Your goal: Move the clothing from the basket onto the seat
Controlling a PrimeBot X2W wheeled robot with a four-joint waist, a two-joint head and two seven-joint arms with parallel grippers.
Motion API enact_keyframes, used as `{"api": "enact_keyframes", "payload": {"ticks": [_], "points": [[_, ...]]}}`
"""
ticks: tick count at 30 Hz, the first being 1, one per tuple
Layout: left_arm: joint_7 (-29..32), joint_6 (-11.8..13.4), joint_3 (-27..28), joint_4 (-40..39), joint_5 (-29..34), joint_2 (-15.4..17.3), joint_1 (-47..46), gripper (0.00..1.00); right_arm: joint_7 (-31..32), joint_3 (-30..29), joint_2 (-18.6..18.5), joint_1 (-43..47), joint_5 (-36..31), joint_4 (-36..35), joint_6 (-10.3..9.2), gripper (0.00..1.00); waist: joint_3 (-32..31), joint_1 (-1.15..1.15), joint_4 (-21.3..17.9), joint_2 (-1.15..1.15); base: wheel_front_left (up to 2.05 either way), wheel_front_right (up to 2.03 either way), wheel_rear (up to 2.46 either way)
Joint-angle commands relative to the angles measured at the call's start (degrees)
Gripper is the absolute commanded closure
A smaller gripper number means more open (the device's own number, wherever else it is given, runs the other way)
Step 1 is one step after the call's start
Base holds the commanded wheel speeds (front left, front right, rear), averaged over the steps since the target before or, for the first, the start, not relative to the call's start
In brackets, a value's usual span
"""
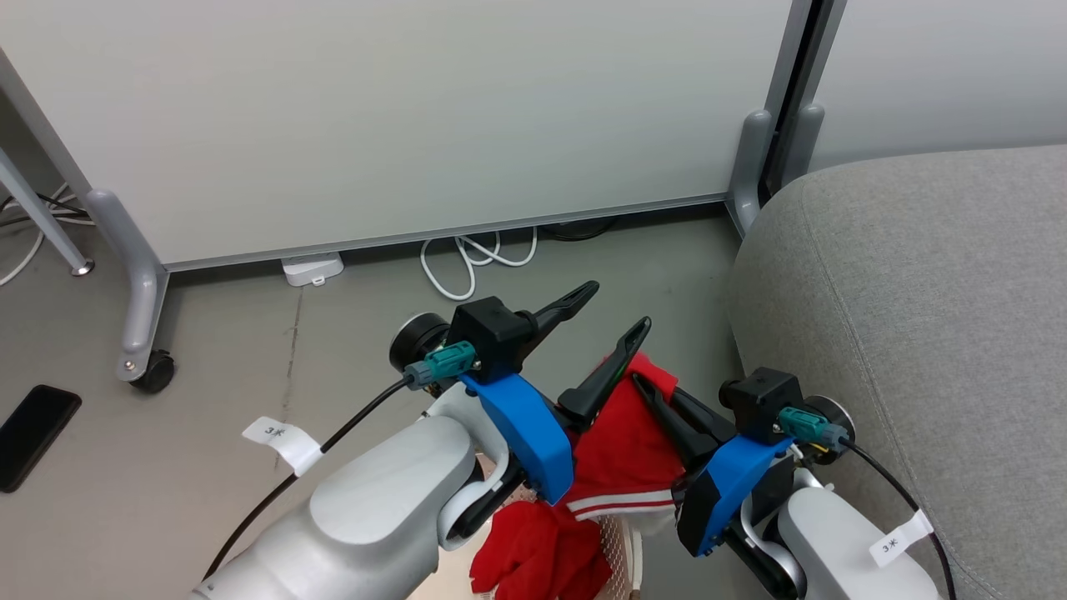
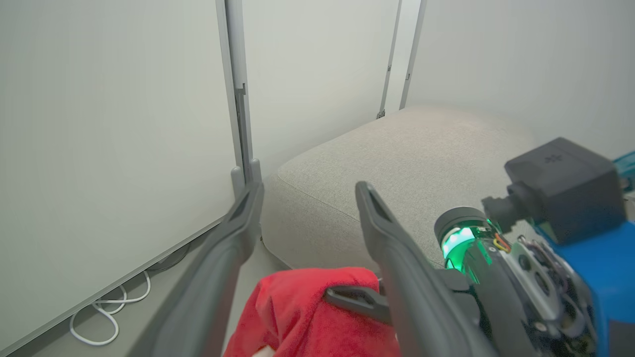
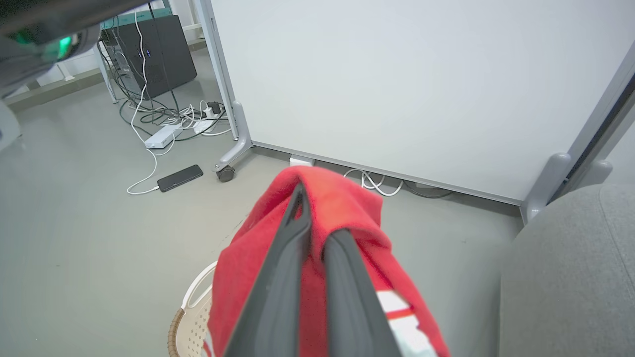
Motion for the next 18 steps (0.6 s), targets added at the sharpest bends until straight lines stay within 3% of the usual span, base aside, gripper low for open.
{"api": "enact_keyframes", "payload": {"ticks": [1,9,18], "points": [[-0.31,0.36,0.49,0.03,0.51,0.31,0.62,0.00,-0.32,-0.22,0.08,-0.45,-0.42,-0.29,0.03,1.00,0.02,0.00,-0.01,0.00,0.00,0.00,0.00],[-0.34,2.78,8.87,-4.12,5.33,2.30,7.06,0.00,-0.45,-1.61,0.12,0.02,-1.43,-1.21,0.03,1.00,0.22,0.00,-0.10,0.00,0.00,0.00,0.00],[-0.36,5.94,22.76,-11.40,17.46,4.33,18.76,0.00,0.87,-2.44,-0.57,0.47,-2.86,-5.62,0.03,1.00,1.03,0.00,-1.52,0.00,0.00,0.00,0.00]]}}
